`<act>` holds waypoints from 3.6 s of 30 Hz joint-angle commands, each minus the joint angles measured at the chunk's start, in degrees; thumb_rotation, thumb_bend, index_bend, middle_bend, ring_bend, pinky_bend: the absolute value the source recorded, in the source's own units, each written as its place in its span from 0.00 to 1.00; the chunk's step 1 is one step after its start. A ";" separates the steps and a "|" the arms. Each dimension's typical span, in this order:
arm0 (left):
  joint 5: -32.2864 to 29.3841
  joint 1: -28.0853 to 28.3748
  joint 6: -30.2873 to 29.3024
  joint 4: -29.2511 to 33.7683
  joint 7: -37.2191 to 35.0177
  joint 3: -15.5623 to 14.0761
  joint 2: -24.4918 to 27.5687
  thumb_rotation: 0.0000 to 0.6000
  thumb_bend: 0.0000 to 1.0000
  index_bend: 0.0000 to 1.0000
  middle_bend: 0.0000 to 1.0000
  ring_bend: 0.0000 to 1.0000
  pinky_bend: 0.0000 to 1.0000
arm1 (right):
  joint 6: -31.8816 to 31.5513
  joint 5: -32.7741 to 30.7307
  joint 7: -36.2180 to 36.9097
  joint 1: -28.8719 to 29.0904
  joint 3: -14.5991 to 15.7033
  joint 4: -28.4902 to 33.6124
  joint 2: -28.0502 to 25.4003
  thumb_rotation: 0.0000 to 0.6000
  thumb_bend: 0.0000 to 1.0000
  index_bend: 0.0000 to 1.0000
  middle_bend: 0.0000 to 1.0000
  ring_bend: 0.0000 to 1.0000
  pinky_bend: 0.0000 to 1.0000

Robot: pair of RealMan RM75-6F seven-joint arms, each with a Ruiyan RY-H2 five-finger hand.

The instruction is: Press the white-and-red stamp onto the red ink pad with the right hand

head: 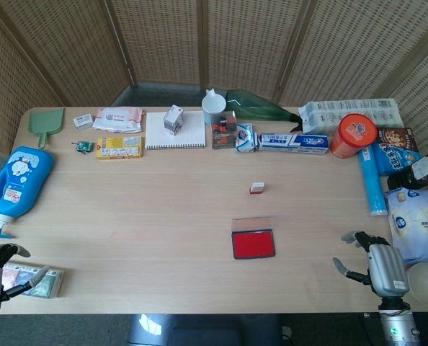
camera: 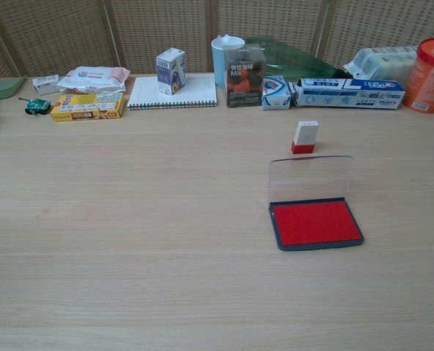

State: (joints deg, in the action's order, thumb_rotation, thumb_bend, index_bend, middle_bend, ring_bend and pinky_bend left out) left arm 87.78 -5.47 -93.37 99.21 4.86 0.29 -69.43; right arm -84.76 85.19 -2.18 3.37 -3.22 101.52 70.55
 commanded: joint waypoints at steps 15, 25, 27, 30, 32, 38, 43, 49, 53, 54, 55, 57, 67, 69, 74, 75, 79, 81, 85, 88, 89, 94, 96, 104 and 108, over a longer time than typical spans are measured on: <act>-0.29 0.27 0.20 0.23 0.44 0.20 -0.02 0.31 0.12 0.46 0.43 0.32 0.18 | 0.96 -0.22 1.32 0.97 -0.88 0.20 -0.76 0.80 0.28 0.38 0.43 0.45 0.37; 0.18 1.01 0.88 0.62 0.94 0.33 0.71 0.31 0.12 0.46 0.43 0.32 0.18 | 6.50 -1.91 5.73 7.22 -6.36 2.03 -2.66 0.81 0.28 0.37 0.43 0.46 0.38; -0.13 1.09 1.09 0.59 0.94 0.40 0.72 0.31 0.12 0.46 0.43 0.32 0.18 | 7.99 -2.79 6.19 9.05 -8.06 2.34 -2.89 0.82 0.28 0.36 0.43 0.48 0.41; -0.60 1.26 1.48 0.49 1.09 0.52 0.75 0.31 0.12 0.46 0.43 0.32 0.18 | 10.33 -4.81 6.31 11.66 -10.42 2.63 -2.92 0.81 0.28 0.35 0.44 0.52 0.44; -0.90 1.36 1.67 0.38 1.20 0.62 0.73 0.32 0.12 0.46 0.43 0.32 0.18 | 12.31 -6.73 6.22 13.75 -12.20 2.80 -2.74 0.81 0.28 0.35 0.46 0.56 0.49; -1.96 1.79 2.47 0.02 1.50 1.02 0.63 0.30 0.12 0.46 0.43 0.32 0.18 | 18.62 -12.92 4.64 20.32 -16.51 1.23 -1.10 0.80 0.28 0.35 0.64 0.80 0.81; -2.84 2.44 3.57 -0.25 2.11 1.34 0.50 0.31 0.12 0.46 0.43 0.32 0.18 | 25.29 -18.95 2.16 26.87 -19.34 -1.49 0.89 0.80 0.28 0.36 0.90 1.00 1.00; -4.29 3.34 5.38 -1.03 2.47 1.68 -0.25 0.31 0.12 0.46 0.43 0.32 0.18 | 33.40 -26.00 1.31 33.78 -20.79 -6.45 3.61 0.80 0.31 0.39 1.00 1.00 1.00; -5.26 3.98 6.47 -1.59 2.74 2.00 -0.72 0.31 0.12 0.46 0.43 0.32 0.18 | 37.10 -30.28 0.17 37.83 -21.02 -10.90 5.93 0.81 0.31 0.42 1.00 1.00 1.00; -5.45 4.15 6.75 -1.73 2.80 2.06 -0.82 0.31 0.12 0.46 0.43 0.32 0.18 | 38.08 -31.32 -0.30 38.86 -20.87 -12.25 6.57 0.81 0.31 0.42 1.00 1.00 1.00; -5.63 4.29 6.96 -1.87 2.86 2.12 -0.91 0.31 0.12 0.46 0.43 0.32 0.18 | 38.95 -32.29 -0.75 39.80 -20.70 -13.54 7.17 0.81 0.31 0.43 1.00 1.00 1.00; -5.97 4.54 7.40 -2.08 2.96 2.19 -1.07 0.31 0.12 0.46 0.43 0.32 0.18 | 40.74 -34.14 -1.78 41.64 -20.11 -16.14 8.41 0.80 0.31 0.44 1.00 1.00 1.00; -7.45 5.10 8.66 -2.92 3.28 2.20 -1.49 0.31 0.12 0.46 0.43 0.32 0.18 | 46.87 -40.34 -8.21 48.44 -15.41 -24.28 12.52 0.81 0.31 0.47 1.00 1.00 1.00; -7.54 5.22 8.83 -3.00 3.31 2.17 -1.57 0.31 0.12 0.46 0.43 0.32 0.18 | 47.13 -41.21 -9.45 49.37 -14.46 -25.17 13.20 0.81 0.31 0.48 1.00 1.00 1.00; -7.76 5.41 9.08 -3.10 3.34 2.10 -1.72 0.31 0.12 0.46 0.43 0.32 0.18 | 47.45 -42.97 -12.53 51.32 -12.11 -27.17 14.73 0.80 0.31 0.48 1.00 1.00 1.00; -7.82 5.43 9.12 -3.12 3.36 2.08 -1.72 0.31 0.12 0.46 0.43 0.32 0.18 | 47.41 -43.32 -12.97 51.62 -11.77 -27.50 15.03 0.81 0.31 0.48 1.00 1.00 1.00; -7.91 5.47 9.08 -3.17 3.36 2.04 -1.69 0.31 0.12 0.46 0.43 0.32 0.18 | 47.21 -44.93 -14.67 52.86 -10.74 -28.84 15.93 0.80 0.31 0.48 1.00 1.00 1.00; -7.92 5.45 8.97 -3.26 3.23 2.02 -1.73 0.31 0.12 0.46 0.43 0.32 0.18 | 46.95 -45.70 -15.30 53.38 -10.47 -29.38 16.30 0.81 0.31 0.48 1.00 1.00 1.00; -8.05 5.48 9.05 -3.49 3.01 1.94 -1.74 0.31 0.12 0.46 0.43 0.32 0.18 | 46.44 -47.21 -16.48 54.27 -10.03 -30.22 16.84 0.81 0.31 0.48 1.00 1.00 1.00; -8.16 5.51 9.11 -3.68 2.79 1.92 -1.79 0.30 0.12 0.46 0.43 0.32 0.18 | 46.12 -48.11 -17.15 54.75 -9.71 -30.77 17.13 0.81 0.31 0.48 1.00 1.00 1.00; -8.20 5.53 9.16 -3.77 2.71 1.91 -1.81 0.31 0.12 0.46 0.43 0.32 0.18 | 45.96 -48.35 -17.52 54.90 -9.50 -31.07 17.28 0.81 0.31 0.48 1.00 1.00 1.00; -8.37 5.61 9.33 -4.13 2.42 1.87 -1.90 0.31 0.12 0.46 0.43 0.32 0.18 | 45.53 -49.32 -18.66 55.43 -8.79 -32.54 18.12 0.80 0.31 0.48 1.00 1.00 1.00; -8.44 5.62 9.37 -4.27 2.34 1.84 -1.92 0.31 0.12 0.46 0.43 0.32 0.18 | 45.38 -49.38 -19.16 55.60 -8.40 -33.26 18.51 0.81 0.31 0.49 1.00 1.00 1.00; -8.65 5.86 9.60 -4.40 2.49 1.88 -2.09 0.30 0.12 0.46 0.43 0.32 0.18 | 45.28 -48.32 -19.78 55.75 -7.52 -35.65 20.05 0.81 0.32 0.49 1.00 1.00 1.00; -8.77 6.00 9.73 -4.41 2.61 1.91 -2.13 0.31 0.12 0.46 0.43 0.32 0.18 | 45.52 -48.24 -19.77 55.75 -7.46 -36.50 20.50 0.81 0.32 0.49 1.00 1.00 1.00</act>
State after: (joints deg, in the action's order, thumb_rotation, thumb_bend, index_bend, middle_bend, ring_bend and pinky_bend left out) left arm 79.02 0.52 -83.65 94.81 7.46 2.19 -71.56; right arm -39.29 36.92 -21.97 59.12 -10.69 65.13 90.97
